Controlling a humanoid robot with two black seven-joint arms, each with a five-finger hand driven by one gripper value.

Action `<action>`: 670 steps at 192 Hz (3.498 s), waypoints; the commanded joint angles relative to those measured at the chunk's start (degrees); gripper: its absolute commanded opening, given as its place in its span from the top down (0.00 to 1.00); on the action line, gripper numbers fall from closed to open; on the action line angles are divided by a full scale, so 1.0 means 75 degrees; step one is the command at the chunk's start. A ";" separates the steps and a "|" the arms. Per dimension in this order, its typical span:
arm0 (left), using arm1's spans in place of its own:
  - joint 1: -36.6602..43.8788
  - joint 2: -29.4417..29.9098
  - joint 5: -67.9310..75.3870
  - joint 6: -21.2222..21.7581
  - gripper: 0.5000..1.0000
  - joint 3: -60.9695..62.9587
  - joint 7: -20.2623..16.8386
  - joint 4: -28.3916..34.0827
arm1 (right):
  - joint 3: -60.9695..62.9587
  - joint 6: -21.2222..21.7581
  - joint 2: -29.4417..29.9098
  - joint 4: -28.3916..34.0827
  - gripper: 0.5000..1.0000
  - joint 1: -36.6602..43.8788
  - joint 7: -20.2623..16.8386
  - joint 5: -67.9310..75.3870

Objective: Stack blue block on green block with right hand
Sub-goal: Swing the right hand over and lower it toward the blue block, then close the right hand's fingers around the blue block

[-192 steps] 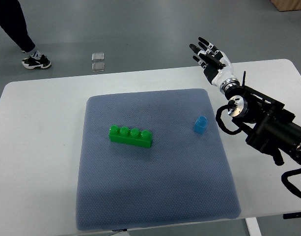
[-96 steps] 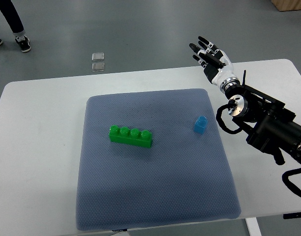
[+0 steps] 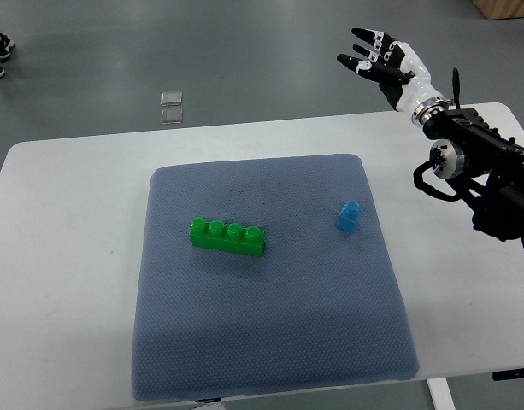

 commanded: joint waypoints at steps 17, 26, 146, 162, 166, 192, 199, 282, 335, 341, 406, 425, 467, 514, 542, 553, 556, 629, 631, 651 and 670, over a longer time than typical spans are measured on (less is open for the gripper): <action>0.0004 0.0000 0.0006 0.0000 0.00 0.0001 0.0008 -0.0001 | -0.0304 0.0450 -0.0616 0.0089 0.17 0.0430 -0.0005 -0.1221; 0.0004 0.0000 -0.0005 0.0000 0.00 0.0001 -0.0003 -0.0001 | -0.0492 0.0533 -0.0757 0.0382 0.17 0.0559 -0.0005 -0.1585; 0.0004 0.0000 -0.0005 0.0000 0.00 0.0001 0.0008 -0.0001 | -0.1687 0.1353 -0.2573 0.3183 0.17 0.1402 0.1143 -1.0584; 0.0004 0.0000 -0.0005 0.0000 0.00 0.0012 0.0008 -0.0001 | -0.1933 0.1365 -0.2667 0.3253 0.17 0.1438 0.1155 -1.0819; 0.0004 0.0000 0.0007 0.0000 0.00 0.0001 0.0008 -0.0001 | -0.1992 0.1365 -0.2679 0.3253 0.17 0.1449 0.1155 -1.0843; 0.0004 0.0000 -0.0005 0.0000 0.00 0.0001 -0.0003 0.0010 | -0.2577 0.1271 -0.2667 0.3288 0.17 0.1426 0.1143 -1.1065; 0.0004 0.0000 -0.0005 0.0000 0.00 0.0001 0.0008 0.0010 | -0.2683 0.1248 -0.2667 0.3288 0.17 0.1414 0.1143 -1.1101; 0.0004 0.0000 0.0007 0.0000 0.00 0.0001 -0.0003 -0.0001 | -0.3222 0.0755 -0.2527 0.3288 0.17 0.1297 0.1049 -1.1312; 0.0004 0.0000 0.0006 0.0000 0.00 0.0001 -0.0003 0.0010 | -0.3222 0.0580 -0.2491 0.3242 0.17 0.0875 0.1026 -1.1511; 0.0004 0.0000 0.0007 0.0000 0.00 0.0001 -0.0003 -0.0001 | -0.3222 0.0521 -0.2468 0.3218 0.17 0.0817 0.0991 -1.1569; 0.0004 0.0000 -0.0005 0.0000 0.00 0.0001 0.0008 -0.0001 | -0.3210 0.0333 -0.2163 0.3136 0.17 0.0758 0.0827 -1.1605; 0.0004 0.0000 -0.0005 0.0000 0.00 0.0001 -0.0003 -0.0001 | -0.3222 0.0310 -0.2140 0.3136 0.17 0.0699 0.0827 -1.1616; 0.0004 0.0000 0.0006 0.0000 0.00 0.0001 0.0008 -0.0001 | -0.3222 0.0087 -0.2105 0.3054 0.17 0.0570 0.0815 -1.1675; 0.0004 0.0000 -0.0005 0.0000 0.00 0.0001 0.0008 -0.0001 | -0.3222 0.0017 -0.2023 0.2984 0.17 0.0477 0.0815 -1.1687; 0.0004 0.0000 0.0007 0.0000 0.00 0.0001 -0.0003 -0.0001 | -0.3222 0.0005 -0.2023 0.2972 0.18 0.0430 0.0815 -1.1687; -0.0008 0.0000 -0.0005 0.0000 0.00 0.0001 0.0008 -0.0001 | -0.3210 -0.0006 -0.2023 0.2960 0.18 0.0430 0.0815 -1.1687; -0.0008 0.0000 -0.0005 0.0000 0.00 0.0001 -0.0003 -0.0001 | -0.3210 -0.0006 -0.2023 0.2960 0.18 0.0430 0.0815 -1.1687; -0.0008 0.0000 -0.0005 0.0000 0.00 0.0001 -0.0003 -0.0001 | -0.3222 -0.0252 -0.1941 0.2937 0.19 0.0348 0.0604 -1.1745; 0.0004 0.0000 0.0006 0.0000 0.00 0.0001 0.0008 -0.0001 | -0.3222 -0.0264 -0.1941 0.2937 0.19 0.0336 0.0604 -1.1745; -0.0008 0.0000 -0.0005 0.0000 0.00 0.0001 -0.0003 -0.0001 | -0.3222 -0.0252 -0.1941 0.2937 0.19 0.0336 0.0604 -1.1745; -0.0008 0.0000 -0.0005 0.0000 0.00 0.0001 0.0008 -0.0001 | -0.3245 -0.0229 -0.1941 0.2937 0.21 0.0336 0.0616 -1.1757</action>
